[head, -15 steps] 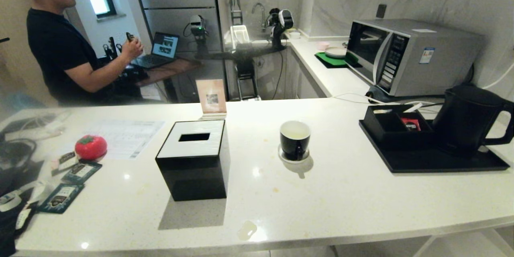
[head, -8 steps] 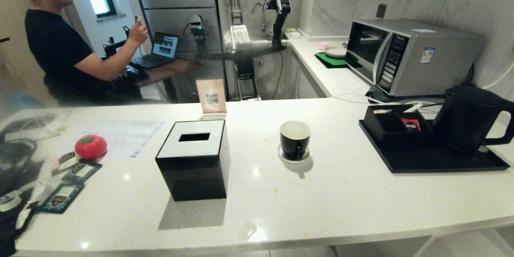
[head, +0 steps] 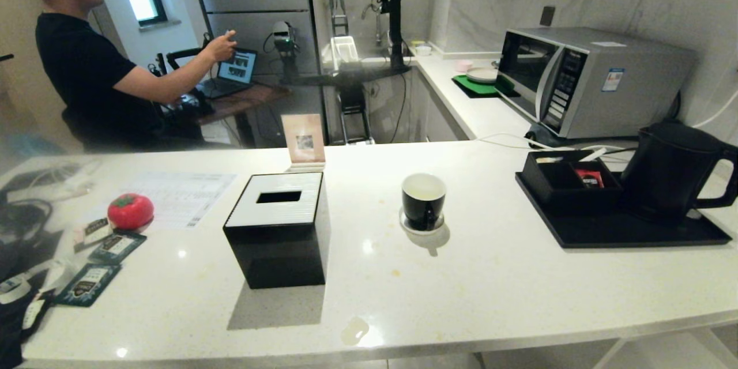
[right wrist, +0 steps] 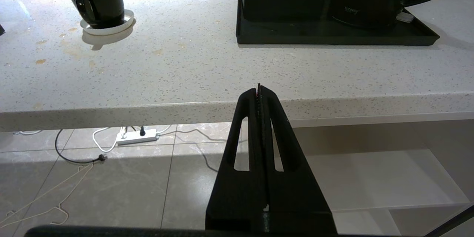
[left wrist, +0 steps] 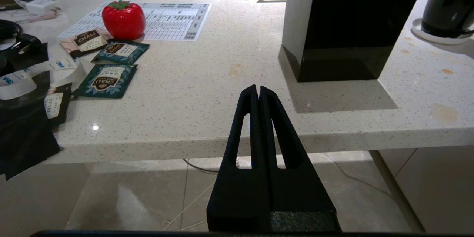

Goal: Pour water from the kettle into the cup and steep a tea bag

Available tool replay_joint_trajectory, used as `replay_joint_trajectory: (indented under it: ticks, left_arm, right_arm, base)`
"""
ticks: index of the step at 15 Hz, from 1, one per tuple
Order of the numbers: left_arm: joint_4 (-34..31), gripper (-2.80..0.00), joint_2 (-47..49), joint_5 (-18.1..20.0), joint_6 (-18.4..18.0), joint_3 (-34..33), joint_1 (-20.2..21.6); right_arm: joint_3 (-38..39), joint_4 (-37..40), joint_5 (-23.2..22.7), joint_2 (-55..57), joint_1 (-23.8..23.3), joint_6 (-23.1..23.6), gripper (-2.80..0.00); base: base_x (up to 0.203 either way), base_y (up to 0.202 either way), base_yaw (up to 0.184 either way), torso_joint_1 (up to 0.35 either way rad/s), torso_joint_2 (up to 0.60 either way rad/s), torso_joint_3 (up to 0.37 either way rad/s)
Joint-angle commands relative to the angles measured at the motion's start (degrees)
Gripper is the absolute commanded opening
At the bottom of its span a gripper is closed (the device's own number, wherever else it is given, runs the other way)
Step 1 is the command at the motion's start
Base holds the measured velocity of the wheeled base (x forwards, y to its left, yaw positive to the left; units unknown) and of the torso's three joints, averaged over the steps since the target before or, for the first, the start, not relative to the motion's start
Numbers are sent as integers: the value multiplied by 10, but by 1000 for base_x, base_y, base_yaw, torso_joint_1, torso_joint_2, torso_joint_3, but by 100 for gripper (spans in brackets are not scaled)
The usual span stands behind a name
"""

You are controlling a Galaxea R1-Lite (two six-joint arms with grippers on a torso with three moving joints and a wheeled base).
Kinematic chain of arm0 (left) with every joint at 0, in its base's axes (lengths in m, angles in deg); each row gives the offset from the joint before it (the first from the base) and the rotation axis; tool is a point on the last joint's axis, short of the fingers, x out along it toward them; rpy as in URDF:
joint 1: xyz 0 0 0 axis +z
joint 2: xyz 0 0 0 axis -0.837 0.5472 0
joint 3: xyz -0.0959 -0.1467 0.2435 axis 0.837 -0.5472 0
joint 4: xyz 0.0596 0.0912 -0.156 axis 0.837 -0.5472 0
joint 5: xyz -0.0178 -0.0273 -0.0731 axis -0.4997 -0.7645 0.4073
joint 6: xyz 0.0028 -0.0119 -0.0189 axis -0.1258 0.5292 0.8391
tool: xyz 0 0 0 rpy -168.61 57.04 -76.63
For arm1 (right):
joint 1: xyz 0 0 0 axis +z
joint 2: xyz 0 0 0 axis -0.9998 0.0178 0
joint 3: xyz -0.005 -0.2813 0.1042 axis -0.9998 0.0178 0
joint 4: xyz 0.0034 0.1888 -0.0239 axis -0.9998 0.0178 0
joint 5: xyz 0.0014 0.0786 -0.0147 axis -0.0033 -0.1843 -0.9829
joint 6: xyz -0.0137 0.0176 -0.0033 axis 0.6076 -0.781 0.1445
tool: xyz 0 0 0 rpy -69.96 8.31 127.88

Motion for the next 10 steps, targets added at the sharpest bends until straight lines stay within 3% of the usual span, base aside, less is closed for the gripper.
replay_joint_trajectory:
  ticks: [1, 10]
  left_arm:
    - [0, -280, 1, 0, 0, 0, 0]
    - [0, -280, 1, 0, 0, 0, 0]
  right_arm:
    - [0, 0, 0, 1, 0, 0, -280]
    - [0, -1, 17, 0, 0, -22, -280]
  base:
    - [0, 0, 0, 0, 0, 0]
    - [0, 0, 0, 0, 0, 0]
